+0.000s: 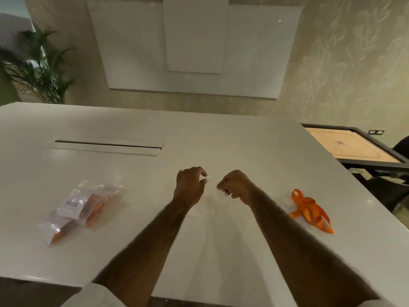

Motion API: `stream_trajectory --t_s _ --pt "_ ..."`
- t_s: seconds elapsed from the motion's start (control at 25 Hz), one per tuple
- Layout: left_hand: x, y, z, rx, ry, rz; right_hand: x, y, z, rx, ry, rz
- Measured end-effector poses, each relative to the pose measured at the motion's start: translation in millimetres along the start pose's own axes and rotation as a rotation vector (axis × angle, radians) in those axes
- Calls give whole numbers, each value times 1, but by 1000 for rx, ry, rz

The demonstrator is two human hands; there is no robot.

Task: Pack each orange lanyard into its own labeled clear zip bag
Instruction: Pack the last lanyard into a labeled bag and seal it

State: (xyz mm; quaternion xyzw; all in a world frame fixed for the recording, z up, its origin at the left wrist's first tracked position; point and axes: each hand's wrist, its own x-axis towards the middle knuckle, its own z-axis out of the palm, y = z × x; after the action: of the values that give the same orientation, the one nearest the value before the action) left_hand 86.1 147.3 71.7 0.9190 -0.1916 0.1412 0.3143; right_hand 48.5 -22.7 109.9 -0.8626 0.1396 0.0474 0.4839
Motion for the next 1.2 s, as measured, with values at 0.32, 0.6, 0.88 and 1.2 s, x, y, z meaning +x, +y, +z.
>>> stream_trajectory --t_s 0.32,0.6,0.88,1.2 --pt "26 102 45 -401 -14 -423 15 31 -74 127 -24 -122" --pt "42 130 49 -262 -13 -335 20 45 -103 218 35 -141" --pt "60 136 39 132 -79 -162 27 32 -106 -109 236 -196" --pt "65 101 35 -308 -221 121 36 15 -105 18 283 -206"
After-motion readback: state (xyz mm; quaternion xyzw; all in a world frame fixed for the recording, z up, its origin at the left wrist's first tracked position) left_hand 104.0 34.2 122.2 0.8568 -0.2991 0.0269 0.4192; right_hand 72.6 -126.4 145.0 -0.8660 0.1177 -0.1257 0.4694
